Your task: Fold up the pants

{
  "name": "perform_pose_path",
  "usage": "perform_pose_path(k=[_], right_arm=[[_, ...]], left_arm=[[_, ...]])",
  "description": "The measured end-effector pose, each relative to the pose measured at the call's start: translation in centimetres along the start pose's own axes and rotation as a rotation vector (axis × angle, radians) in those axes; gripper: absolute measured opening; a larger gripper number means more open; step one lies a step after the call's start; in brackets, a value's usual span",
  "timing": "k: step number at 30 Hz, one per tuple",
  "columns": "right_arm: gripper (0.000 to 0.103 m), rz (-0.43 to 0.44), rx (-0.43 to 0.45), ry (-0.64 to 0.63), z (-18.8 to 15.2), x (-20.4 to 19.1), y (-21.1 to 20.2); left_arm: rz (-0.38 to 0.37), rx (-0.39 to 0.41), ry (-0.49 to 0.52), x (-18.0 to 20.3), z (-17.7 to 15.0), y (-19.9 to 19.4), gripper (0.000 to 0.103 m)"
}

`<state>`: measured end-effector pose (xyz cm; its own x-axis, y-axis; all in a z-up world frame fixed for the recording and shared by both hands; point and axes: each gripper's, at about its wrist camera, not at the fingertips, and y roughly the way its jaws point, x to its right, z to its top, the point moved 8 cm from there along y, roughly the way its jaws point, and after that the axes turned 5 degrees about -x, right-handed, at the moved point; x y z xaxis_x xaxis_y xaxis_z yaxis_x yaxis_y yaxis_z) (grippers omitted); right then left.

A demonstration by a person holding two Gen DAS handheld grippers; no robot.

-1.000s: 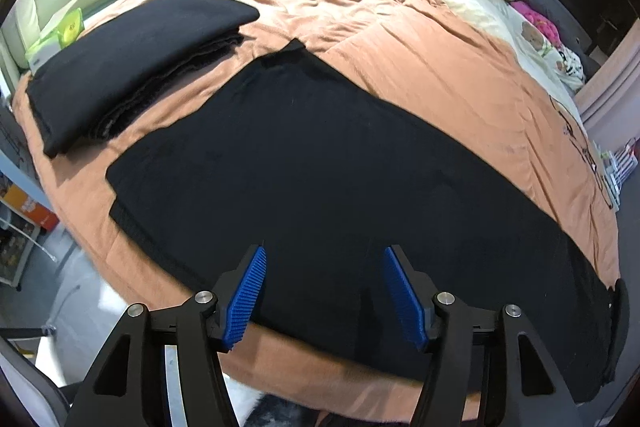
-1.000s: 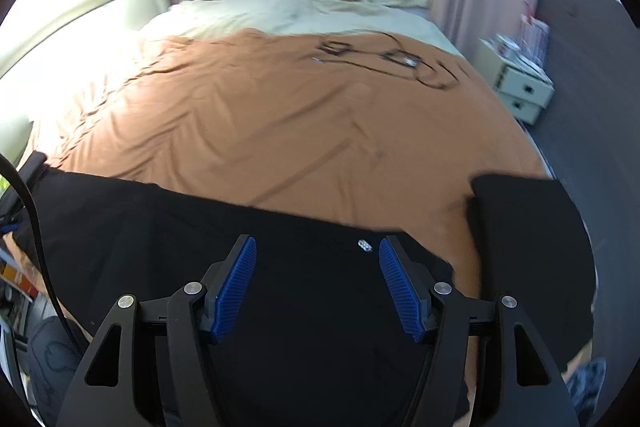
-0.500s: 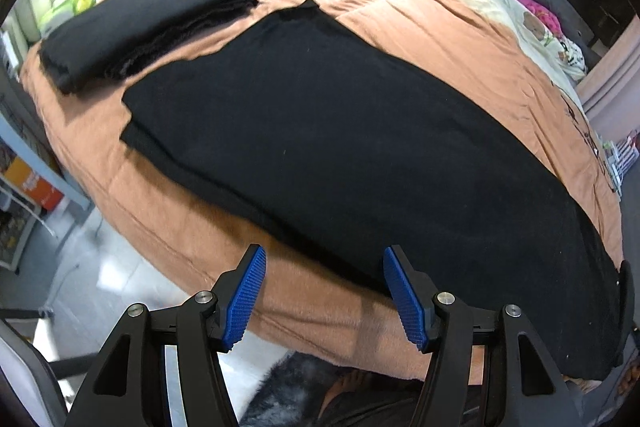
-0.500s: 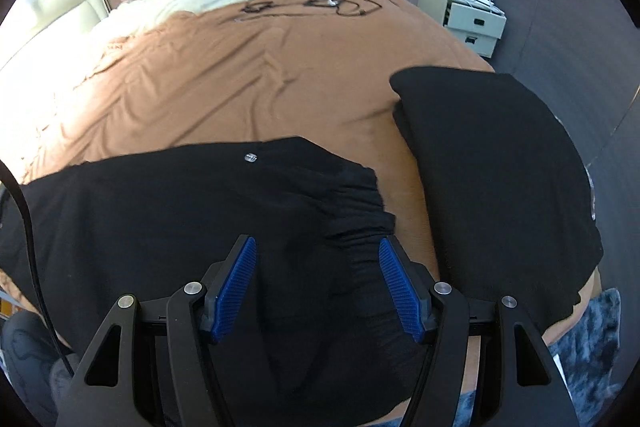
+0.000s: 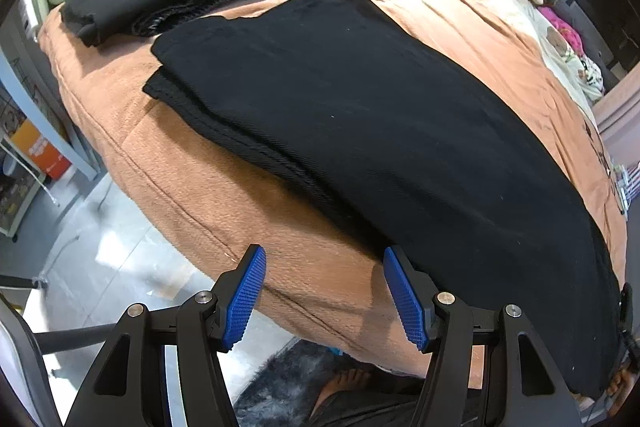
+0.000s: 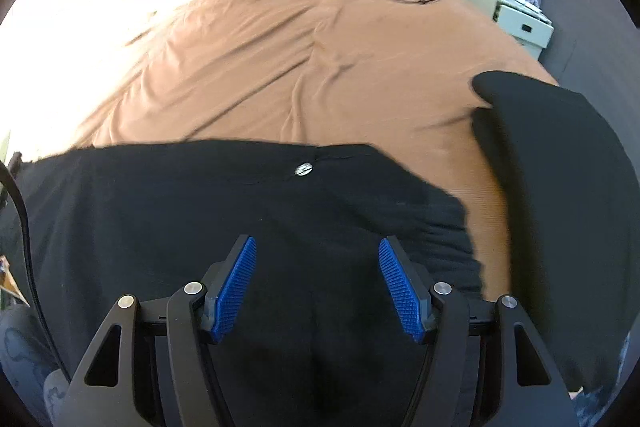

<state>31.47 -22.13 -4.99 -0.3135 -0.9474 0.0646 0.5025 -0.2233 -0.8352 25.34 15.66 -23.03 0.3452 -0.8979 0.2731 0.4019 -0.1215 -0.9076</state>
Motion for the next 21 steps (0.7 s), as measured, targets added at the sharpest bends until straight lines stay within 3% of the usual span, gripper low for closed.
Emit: perform_pose_path(k=[4,7,11,21], right_arm=[[0.063,-0.127,-0.065,0.034,1.0,0.9,3.2],[0.062,-0.120,-0.067,0.108,2.3,2.3,4.4],[0.062,-0.171,-0.061,0.091,3.5,2.2,5.1],[0.060,-0.227,-0.043,0.107,1.4,1.2,4.1]], left_arm=[[-0.027,0.025,-0.032,-1.0,0.4,-0.7,0.064],[-0.053,0.047,-0.062,-2.0,0.9,-1.3,0.064],[-0.087,0.063,-0.123,-3.5,1.7,-1.6,0.064],[-0.261,0.084,-0.229,-5.1,3.4,-1.0,0.064]])
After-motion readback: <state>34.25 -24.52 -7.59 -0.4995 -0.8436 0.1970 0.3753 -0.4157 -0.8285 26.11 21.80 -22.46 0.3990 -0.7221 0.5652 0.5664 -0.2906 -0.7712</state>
